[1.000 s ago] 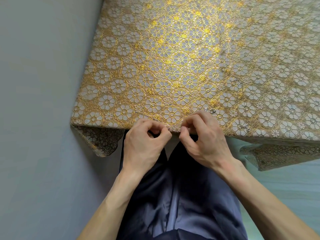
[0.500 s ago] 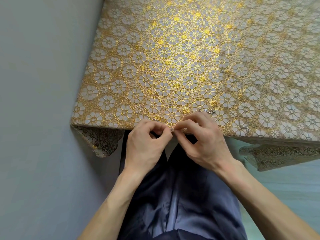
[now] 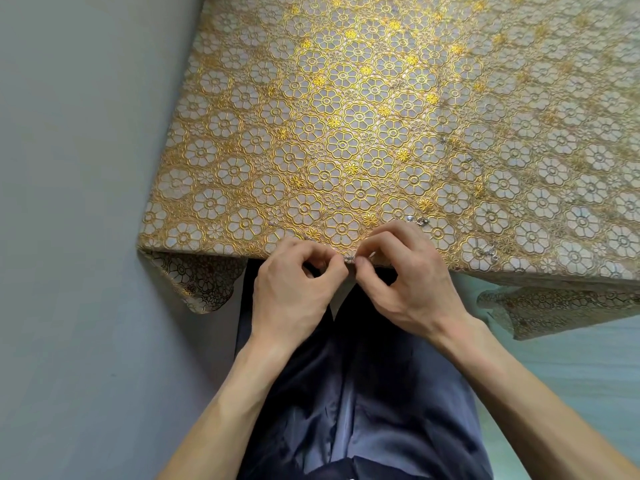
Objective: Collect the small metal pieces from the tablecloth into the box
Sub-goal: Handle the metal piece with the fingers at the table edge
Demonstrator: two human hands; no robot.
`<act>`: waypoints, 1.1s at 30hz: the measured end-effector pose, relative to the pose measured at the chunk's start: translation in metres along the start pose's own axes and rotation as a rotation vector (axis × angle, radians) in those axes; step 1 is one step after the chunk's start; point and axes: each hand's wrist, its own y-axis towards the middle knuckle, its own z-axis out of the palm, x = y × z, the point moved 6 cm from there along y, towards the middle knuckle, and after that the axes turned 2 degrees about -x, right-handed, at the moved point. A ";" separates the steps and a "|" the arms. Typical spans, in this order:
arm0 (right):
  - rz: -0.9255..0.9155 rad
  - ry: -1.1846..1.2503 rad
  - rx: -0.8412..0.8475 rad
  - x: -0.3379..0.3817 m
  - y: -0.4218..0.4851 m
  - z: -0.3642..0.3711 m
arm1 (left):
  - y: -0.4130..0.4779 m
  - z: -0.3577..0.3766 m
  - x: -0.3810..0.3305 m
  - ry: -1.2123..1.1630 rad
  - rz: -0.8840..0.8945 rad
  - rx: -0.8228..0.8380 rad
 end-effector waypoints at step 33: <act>-0.053 -0.001 -0.043 0.004 0.005 -0.009 | 0.015 0.002 -0.011 0.112 0.376 0.029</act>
